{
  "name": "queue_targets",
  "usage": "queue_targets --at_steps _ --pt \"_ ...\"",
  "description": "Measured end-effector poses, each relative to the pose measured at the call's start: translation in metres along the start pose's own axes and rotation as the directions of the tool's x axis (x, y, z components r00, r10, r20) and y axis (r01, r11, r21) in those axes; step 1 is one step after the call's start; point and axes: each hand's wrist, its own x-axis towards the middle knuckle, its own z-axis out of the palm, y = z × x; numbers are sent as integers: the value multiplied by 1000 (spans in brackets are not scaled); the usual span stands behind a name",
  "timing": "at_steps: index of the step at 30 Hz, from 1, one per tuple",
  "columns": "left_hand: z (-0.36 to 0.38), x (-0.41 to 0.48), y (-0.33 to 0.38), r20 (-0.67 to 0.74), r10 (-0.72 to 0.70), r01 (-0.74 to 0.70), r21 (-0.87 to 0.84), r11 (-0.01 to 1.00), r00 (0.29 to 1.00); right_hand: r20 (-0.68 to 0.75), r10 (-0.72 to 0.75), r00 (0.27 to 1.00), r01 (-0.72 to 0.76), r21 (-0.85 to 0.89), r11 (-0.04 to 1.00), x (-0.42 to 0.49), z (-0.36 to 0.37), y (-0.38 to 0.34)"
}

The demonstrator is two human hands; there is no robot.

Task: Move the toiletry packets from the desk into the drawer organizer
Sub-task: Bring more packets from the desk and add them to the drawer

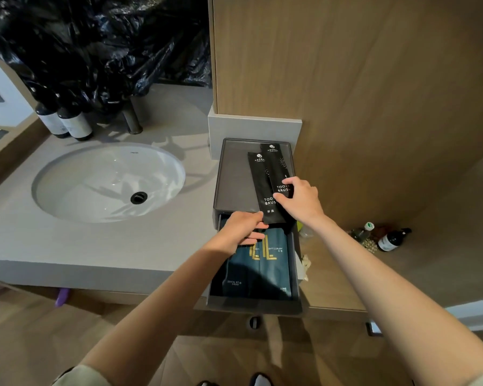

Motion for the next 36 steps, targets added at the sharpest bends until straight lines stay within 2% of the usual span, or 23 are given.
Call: queue_targets --at_steps 4,8,12,18,22,25,32,36 --pt "6 6 -4 16 -52 54 -125 991 998 3 51 999 -51 -13 999 7 2 -4" --pt "14 8 -2 -33 -75 65 -238 969 997 11 81 997 -80 -43 996 10 -4 -10" --pt "14 11 -8 -88 -28 12 -175 985 996 43 57 997 -53 -96 994 6 -7 -13" --pt "-2 -1 -22 -173 124 -153 -164 975 977 55 18 998 -11 -126 992 -7 -8 -6" --pt "-14 -21 -27 -141 184 -210 -198 958 973 76 -4 997 14 -124 992 -18 -10 -4" --pt "-20 -45 -28 -112 201 -220 -201 954 973 39 -49 998 54 -126 991 -34 -13 -1" --pt "-38 -109 -52 -32 209 -211 -181 960 977 -85 -187 979 193 59 980 -107 -27 0" --pt "-46 -139 -76 8 185 -182 -133 974 983 -102 -196 975 212 176 961 -149 -32 3"
